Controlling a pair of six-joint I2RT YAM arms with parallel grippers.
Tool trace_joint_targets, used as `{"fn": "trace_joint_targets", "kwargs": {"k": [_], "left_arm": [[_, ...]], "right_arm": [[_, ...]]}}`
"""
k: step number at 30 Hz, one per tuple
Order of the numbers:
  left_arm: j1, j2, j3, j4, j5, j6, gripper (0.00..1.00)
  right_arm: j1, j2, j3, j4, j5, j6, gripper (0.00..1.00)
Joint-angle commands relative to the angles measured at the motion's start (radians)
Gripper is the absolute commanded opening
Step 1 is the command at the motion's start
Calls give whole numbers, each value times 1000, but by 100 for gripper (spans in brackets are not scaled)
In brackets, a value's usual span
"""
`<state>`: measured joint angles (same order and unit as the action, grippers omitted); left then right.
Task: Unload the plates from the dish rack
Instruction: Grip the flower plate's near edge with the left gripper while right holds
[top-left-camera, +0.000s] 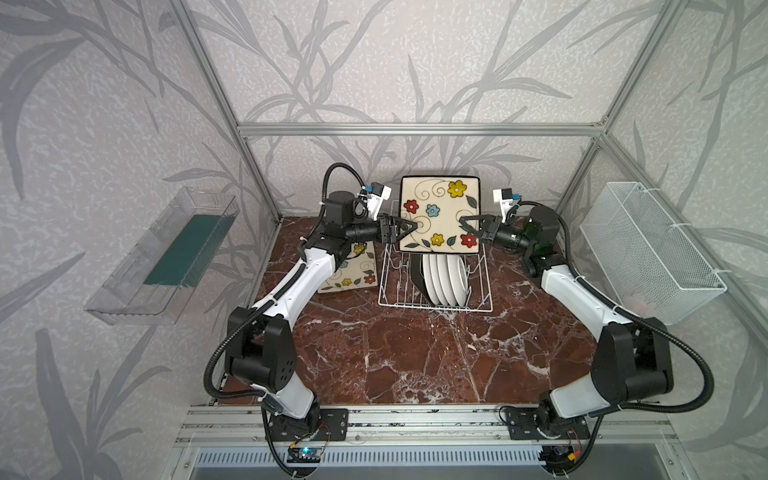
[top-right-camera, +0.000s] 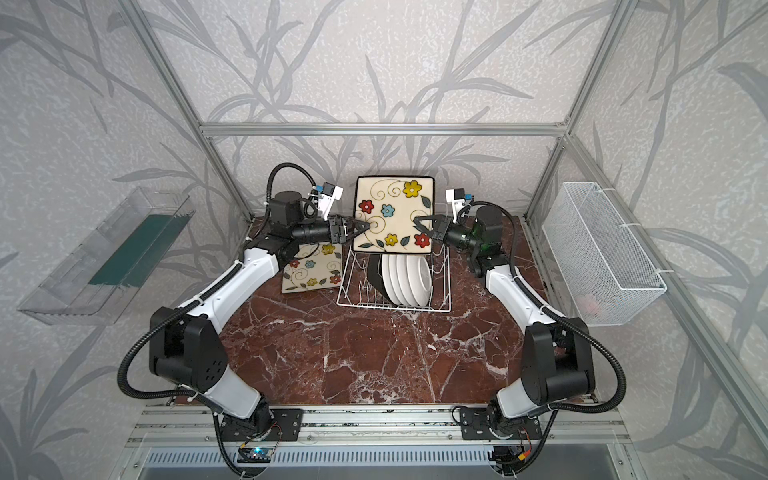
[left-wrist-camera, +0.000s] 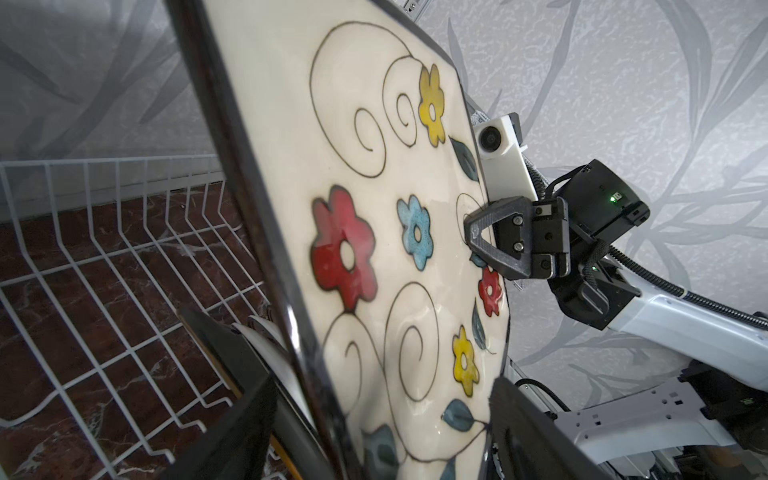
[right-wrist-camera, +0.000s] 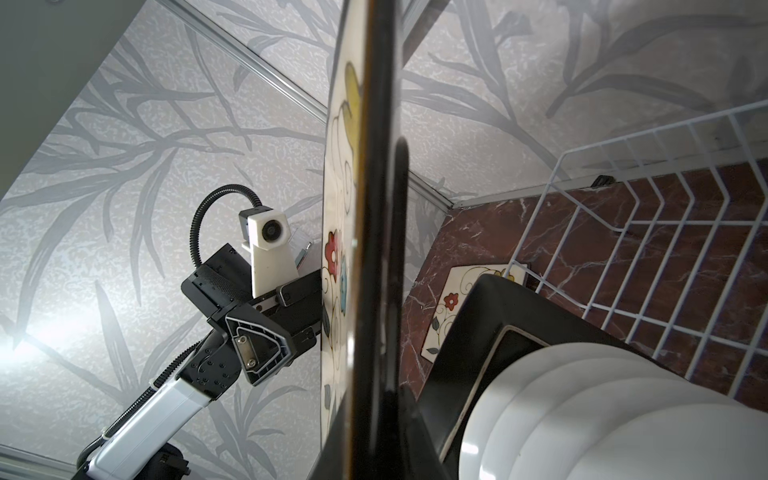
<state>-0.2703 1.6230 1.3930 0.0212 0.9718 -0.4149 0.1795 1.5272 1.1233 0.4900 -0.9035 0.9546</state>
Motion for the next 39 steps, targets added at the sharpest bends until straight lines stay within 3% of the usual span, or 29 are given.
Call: {"fn": "trace_joint_targets", "kwargs": {"k": [1,8,15,24,29,32,39], "left_arm": [[-5,1,41,1,31,8,75],[-19,11,50,4,48,16,66],[-30,14,68,-103,28,92,35],[-31,-10,45,-79,23,82,0],[-32,-11,32,-36,13,41,0],[-31,-16,5,50,5,-32,0],[-30,-23,-9,133,-56,-114,0]], "right_arm": [[20,-10,47,192,-52,9,0],[47,-10,29,196,-60,-16,0],[51,-4,6,235,-52,-16,0],[58,13,-14,286,-62,-9,0],[60,16,-27,286,-61,-5,10],[60,21,-23,272,-64,-5,24],[60,33,-13,263,-64,7,38]]}}
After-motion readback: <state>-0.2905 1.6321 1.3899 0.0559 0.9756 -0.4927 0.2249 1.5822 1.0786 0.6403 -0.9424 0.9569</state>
